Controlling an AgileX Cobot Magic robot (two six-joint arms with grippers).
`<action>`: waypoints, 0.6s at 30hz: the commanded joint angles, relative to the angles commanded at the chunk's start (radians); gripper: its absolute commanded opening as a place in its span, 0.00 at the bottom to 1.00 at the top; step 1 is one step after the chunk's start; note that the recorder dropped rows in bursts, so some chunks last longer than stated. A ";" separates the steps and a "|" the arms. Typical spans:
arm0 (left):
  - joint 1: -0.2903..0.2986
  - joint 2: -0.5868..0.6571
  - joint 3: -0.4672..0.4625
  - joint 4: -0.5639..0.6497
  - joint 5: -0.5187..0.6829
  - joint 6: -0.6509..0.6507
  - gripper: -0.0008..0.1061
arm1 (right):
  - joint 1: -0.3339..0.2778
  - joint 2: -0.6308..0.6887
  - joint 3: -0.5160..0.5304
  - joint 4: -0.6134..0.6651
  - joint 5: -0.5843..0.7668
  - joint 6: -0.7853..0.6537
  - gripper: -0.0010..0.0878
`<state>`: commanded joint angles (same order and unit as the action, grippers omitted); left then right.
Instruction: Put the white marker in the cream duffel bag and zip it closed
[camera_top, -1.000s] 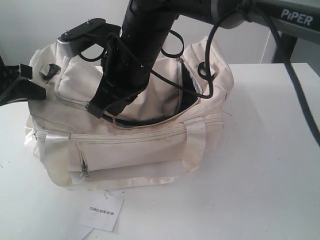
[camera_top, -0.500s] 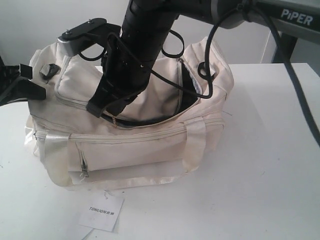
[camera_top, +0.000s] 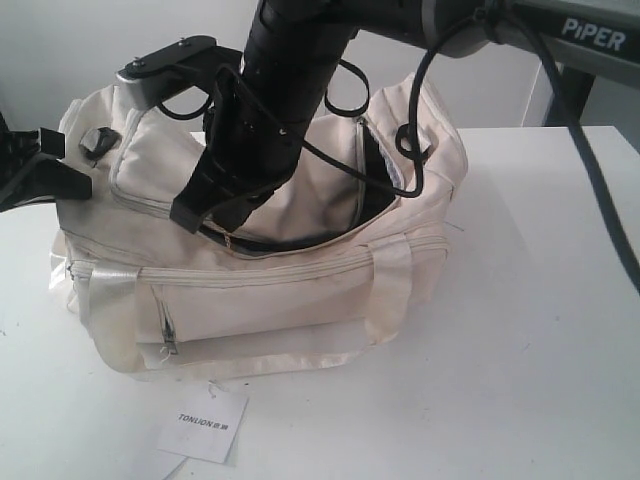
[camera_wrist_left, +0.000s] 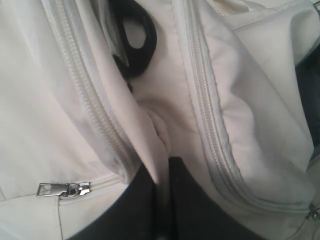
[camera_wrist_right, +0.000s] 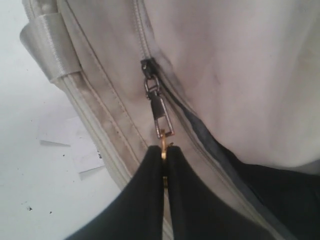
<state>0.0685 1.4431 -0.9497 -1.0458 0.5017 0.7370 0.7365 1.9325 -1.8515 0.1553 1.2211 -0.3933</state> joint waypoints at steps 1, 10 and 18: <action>0.000 0.000 0.000 0.000 0.000 0.000 0.01 | 0.000 -0.006 0.030 -0.014 0.000 0.000 0.01; 0.000 0.000 0.000 0.000 -0.004 0.000 0.01 | 0.000 -0.029 0.068 -0.029 0.000 -0.002 0.01; 0.000 -0.002 0.000 0.036 -0.006 0.041 0.29 | 0.000 -0.034 0.068 -0.033 0.000 -0.004 0.01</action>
<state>0.0685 1.4413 -0.9497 -1.0101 0.4959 0.7776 0.7365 1.8985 -1.7839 0.1225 1.2211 -0.3970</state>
